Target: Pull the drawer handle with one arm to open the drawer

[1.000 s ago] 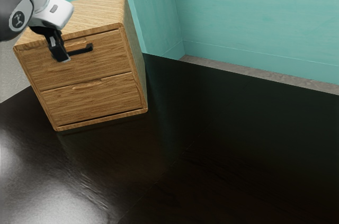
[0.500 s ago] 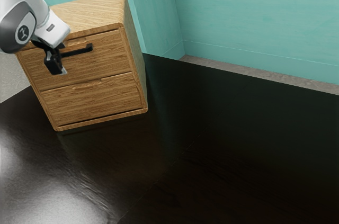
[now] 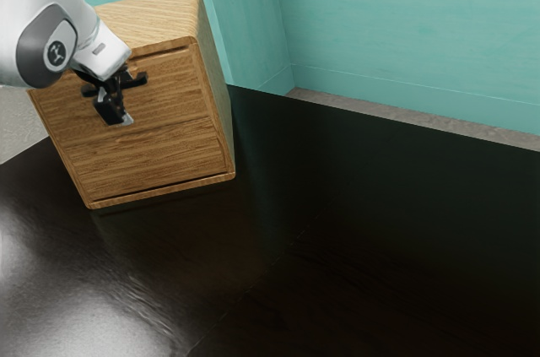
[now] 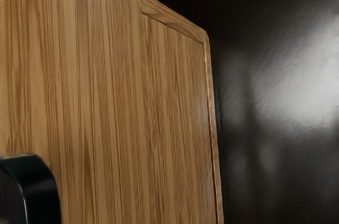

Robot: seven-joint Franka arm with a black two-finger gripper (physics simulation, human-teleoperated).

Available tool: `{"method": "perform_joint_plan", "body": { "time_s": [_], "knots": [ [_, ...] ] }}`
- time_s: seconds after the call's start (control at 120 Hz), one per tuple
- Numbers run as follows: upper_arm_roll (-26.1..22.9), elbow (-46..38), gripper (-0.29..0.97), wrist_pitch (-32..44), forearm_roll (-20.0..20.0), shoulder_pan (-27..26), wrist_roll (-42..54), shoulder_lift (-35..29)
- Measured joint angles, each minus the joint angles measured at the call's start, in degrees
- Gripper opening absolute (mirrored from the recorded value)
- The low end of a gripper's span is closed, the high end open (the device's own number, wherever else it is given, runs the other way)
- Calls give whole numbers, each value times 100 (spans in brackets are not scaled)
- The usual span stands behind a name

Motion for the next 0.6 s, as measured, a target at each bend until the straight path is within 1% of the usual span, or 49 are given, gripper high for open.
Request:
{"method": "perform_joint_plan", "body": {
  "time_s": [0.05,0.108,0.192,0.242,0.3,0.325,0.4,0.475,0.6],
  "knots": [
    [-39,-6,68,-6,-11,42,38,2],
    [-38,-13,70,-15,-20,42,77,3],
    [-28,-67,68,-36,-26,28,128,-35],
    [-27,-176,69,-43,-23,14,156,-78],
    [-99,-384,68,-36,-15,48,185,-244],
    [-57,-453,66,-33,-12,-13,197,-317],
    [-68,-641,70,-24,-10,-43,228,-454],
    [-52,-819,62,-11,-5,-107,257,-661],
    [-46,-1027,57,31,1,-171,299,-895]
  ]
}}
